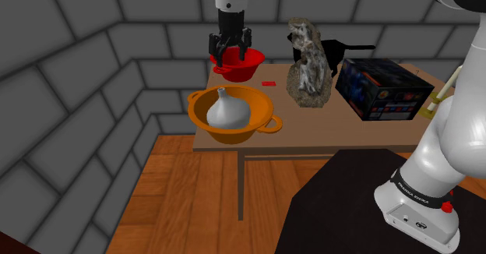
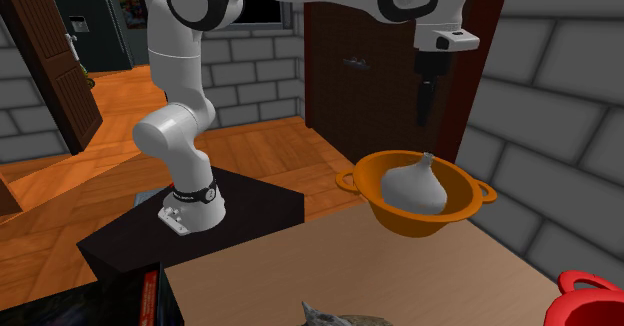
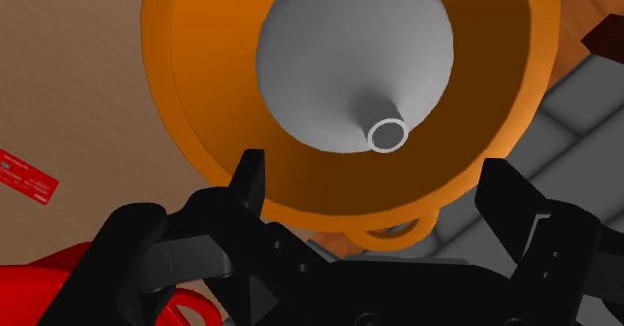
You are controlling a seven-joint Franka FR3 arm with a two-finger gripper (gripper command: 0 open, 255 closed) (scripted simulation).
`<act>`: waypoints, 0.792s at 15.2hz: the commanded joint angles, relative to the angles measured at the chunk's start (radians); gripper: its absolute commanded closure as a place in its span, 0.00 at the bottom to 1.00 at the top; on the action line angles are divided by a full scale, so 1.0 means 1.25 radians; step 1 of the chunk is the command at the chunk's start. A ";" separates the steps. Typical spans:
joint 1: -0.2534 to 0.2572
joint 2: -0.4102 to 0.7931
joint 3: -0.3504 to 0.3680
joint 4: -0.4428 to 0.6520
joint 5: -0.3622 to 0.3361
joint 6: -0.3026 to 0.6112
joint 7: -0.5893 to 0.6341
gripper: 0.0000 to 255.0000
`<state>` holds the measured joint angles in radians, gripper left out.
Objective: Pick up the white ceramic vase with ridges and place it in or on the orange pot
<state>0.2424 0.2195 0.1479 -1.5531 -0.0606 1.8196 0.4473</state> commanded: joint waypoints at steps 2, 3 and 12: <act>0.002 0.000 0.001 0.053 0.000 -0.054 -0.001 0.00; 0.003 0.002 0.001 0.083 0.000 -0.081 -0.001 0.00; 0.004 0.004 0.002 0.107 0.000 -0.103 -0.001 0.00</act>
